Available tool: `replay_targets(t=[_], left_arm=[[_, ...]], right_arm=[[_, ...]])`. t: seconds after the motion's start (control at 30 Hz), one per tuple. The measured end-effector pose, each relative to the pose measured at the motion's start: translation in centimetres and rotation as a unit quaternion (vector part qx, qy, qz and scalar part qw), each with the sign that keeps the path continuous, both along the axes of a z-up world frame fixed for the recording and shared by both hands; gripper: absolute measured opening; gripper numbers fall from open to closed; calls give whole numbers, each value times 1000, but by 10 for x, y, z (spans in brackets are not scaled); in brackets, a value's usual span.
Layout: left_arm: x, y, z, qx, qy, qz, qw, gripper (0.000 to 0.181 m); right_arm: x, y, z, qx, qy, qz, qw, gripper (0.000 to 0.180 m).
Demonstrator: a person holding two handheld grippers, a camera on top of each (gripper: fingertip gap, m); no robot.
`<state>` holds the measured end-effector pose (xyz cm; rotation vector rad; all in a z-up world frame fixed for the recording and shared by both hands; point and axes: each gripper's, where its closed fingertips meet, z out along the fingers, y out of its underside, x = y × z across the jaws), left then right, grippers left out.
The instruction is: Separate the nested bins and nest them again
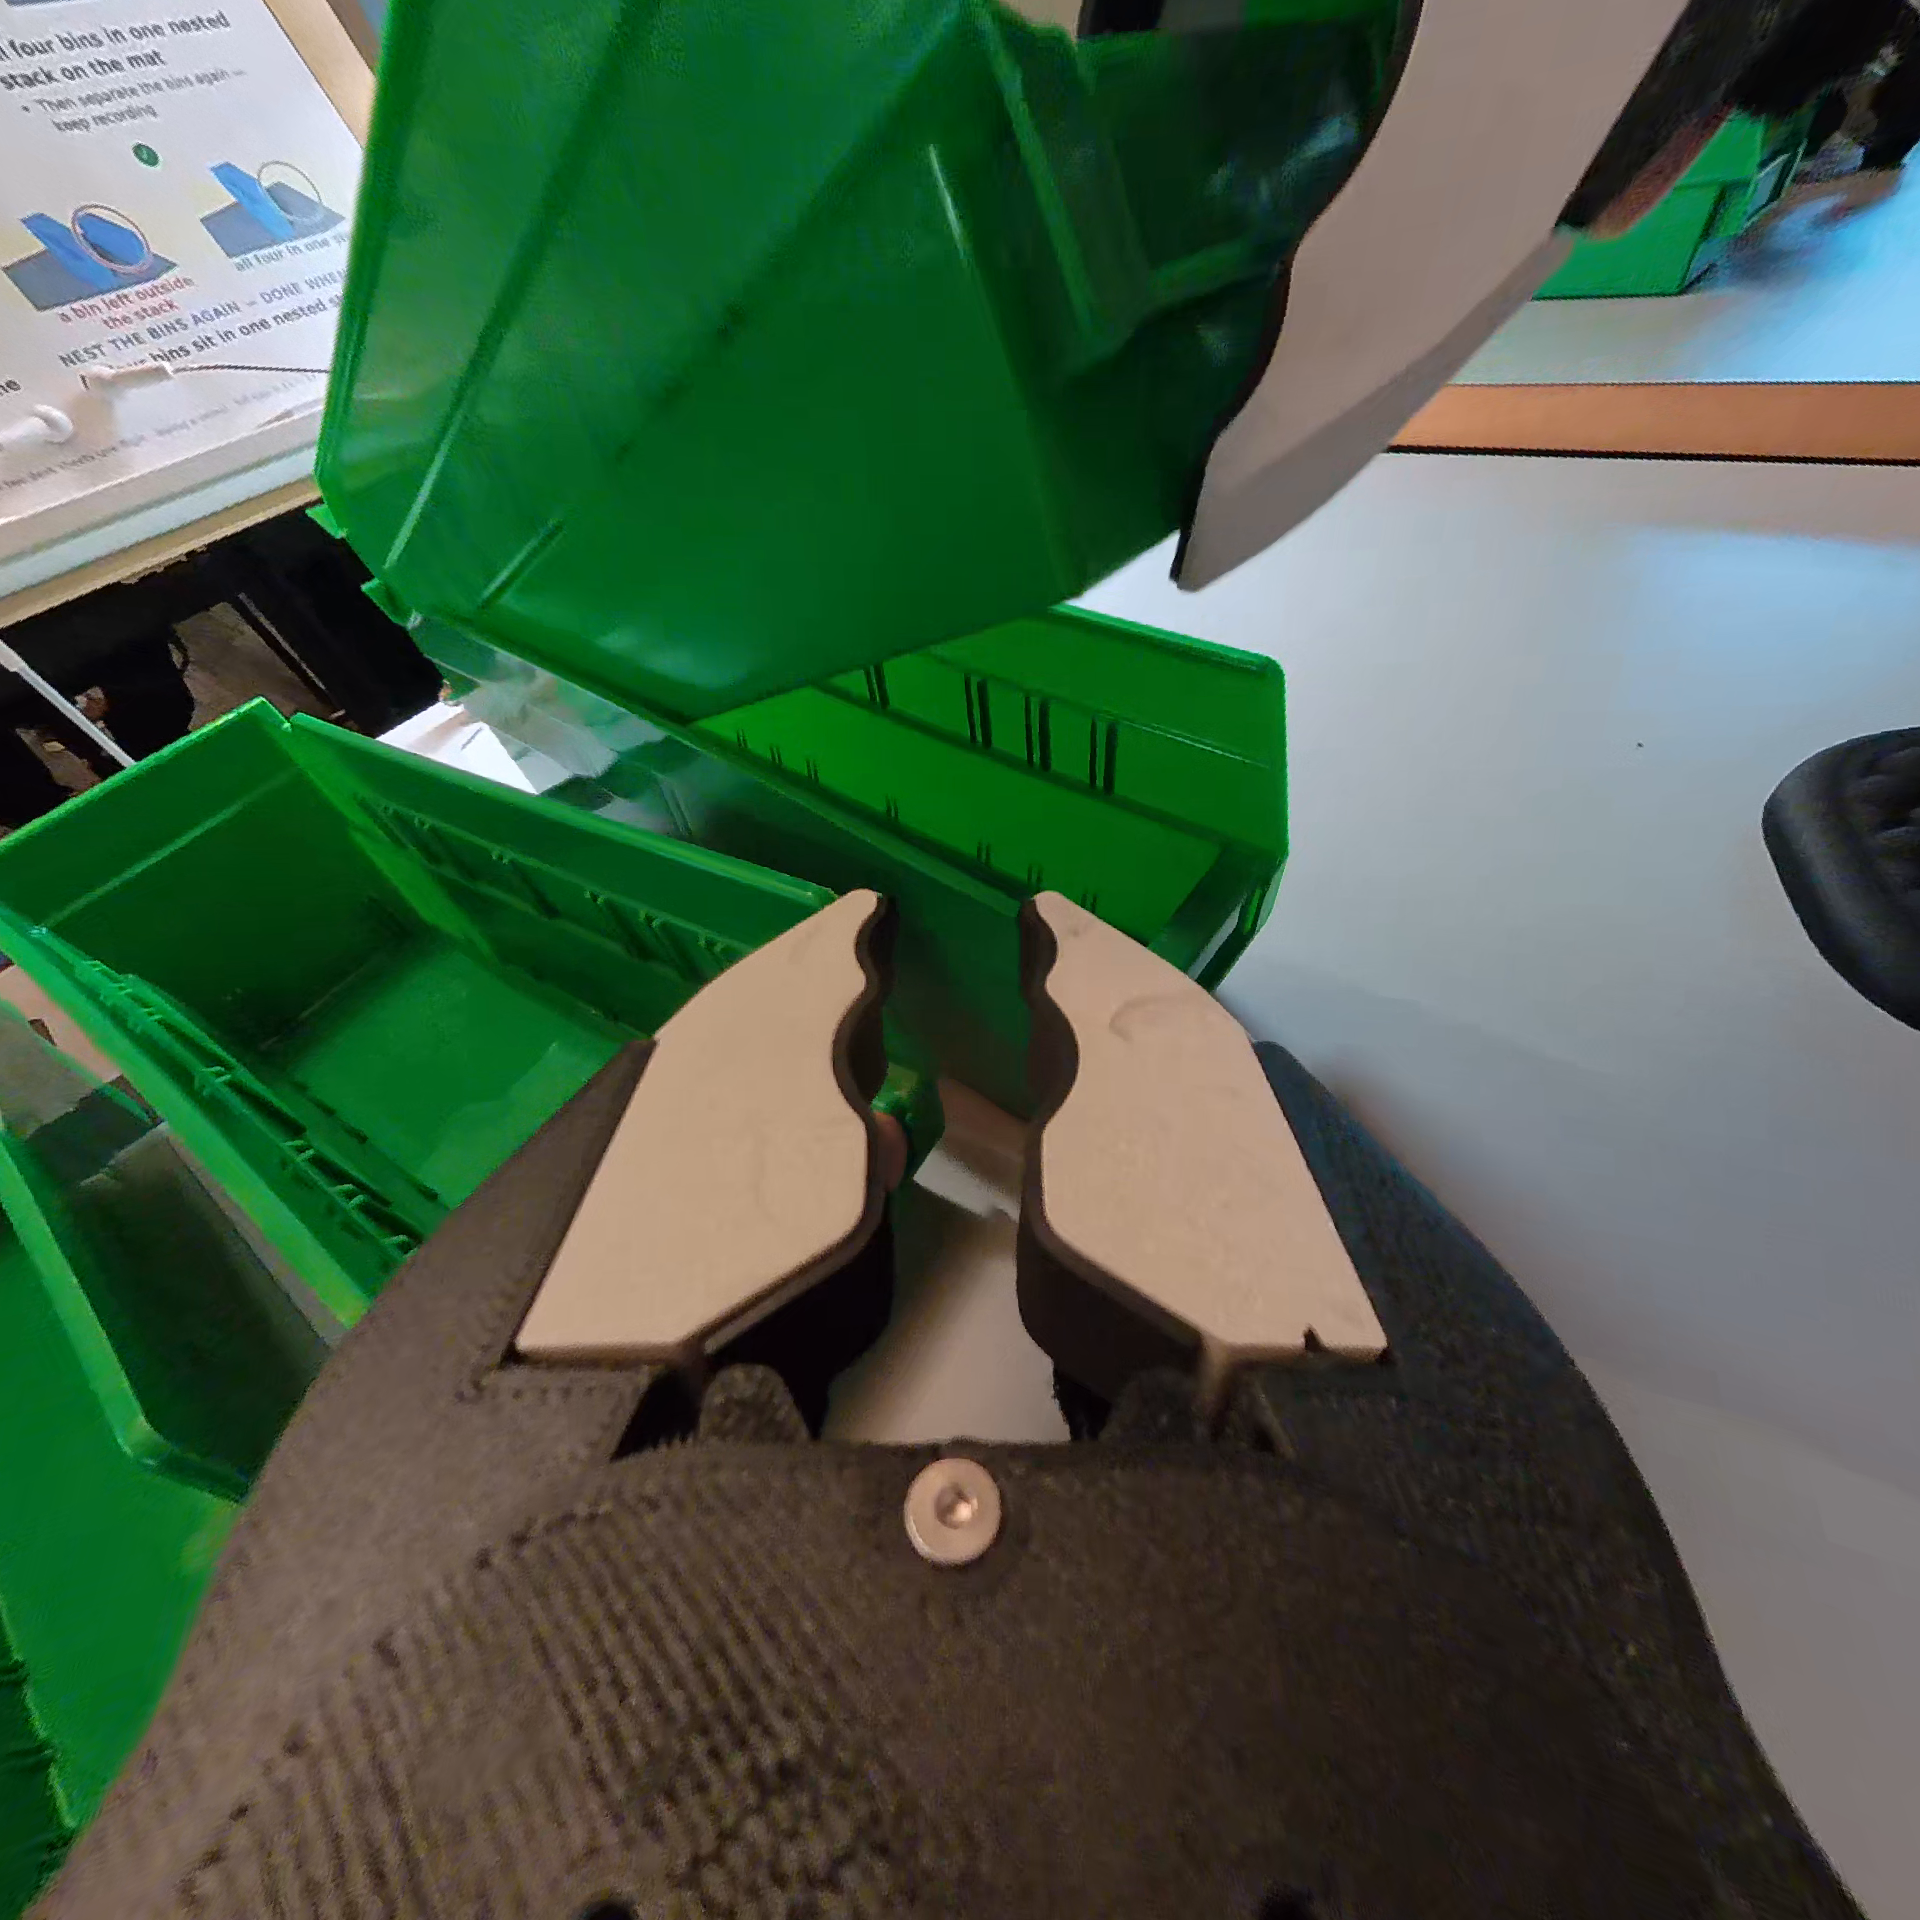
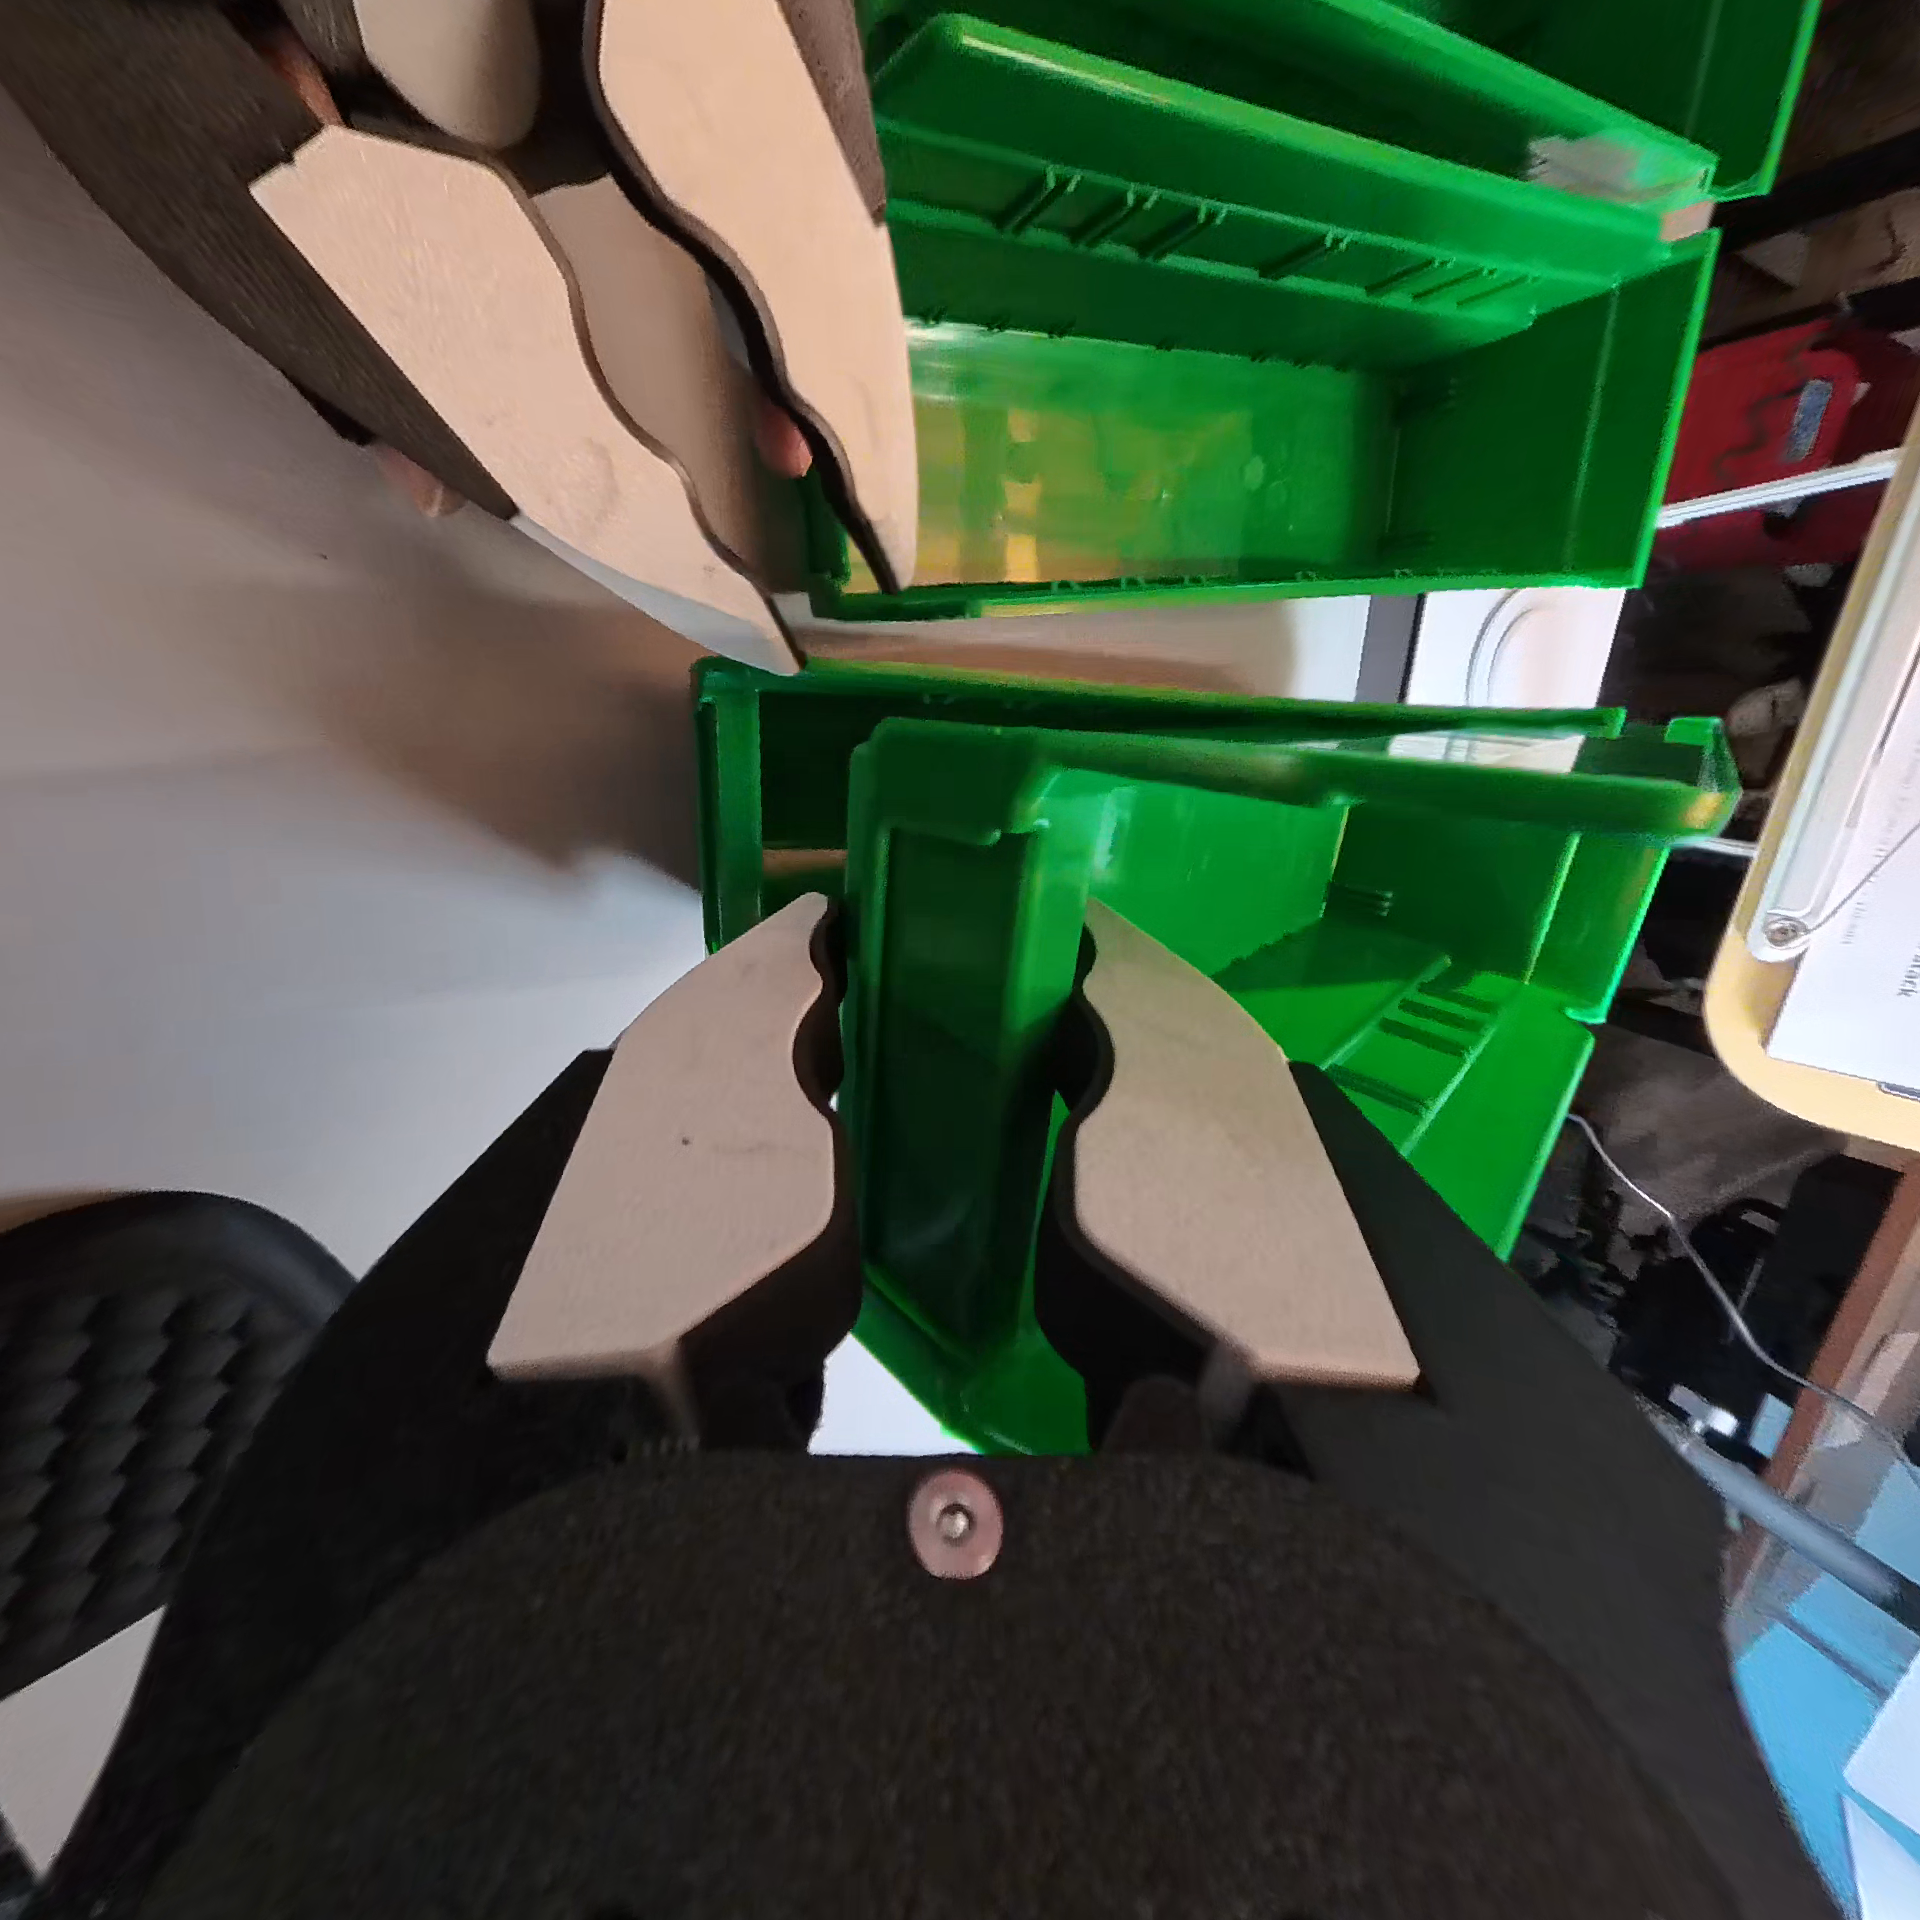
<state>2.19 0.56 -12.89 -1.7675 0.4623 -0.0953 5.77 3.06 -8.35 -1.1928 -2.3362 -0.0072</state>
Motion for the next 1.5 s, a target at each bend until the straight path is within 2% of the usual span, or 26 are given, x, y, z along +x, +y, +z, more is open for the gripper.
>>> replay_targets(t=[0.4, 0.6, 0.87, 1.1, 1.5], left_arm=[[6, 19, -7, -28, -33, -2, 999, 3], [6, 19, -7, -20, -17, 6, 1000, 2], [4, 8, -7, -28, -20, -1, 999, 26], [4, -4, 0, -25, -26, 0, 999, 35], [-18, -26, 23, 2, -23, 43, 999, 44]], right_arm=[[-7, -18, 14, 9, 4, 44, 999, 37], [-6, -18, 30, 38, 12, 48, 998, 38], [9, -22, 55, 44, 60, 44, 996, 37], [45, -7, 72, 86, 91, 13, 992, 36], [112, 35, 59, 157, 99, -45, 982, 36]])
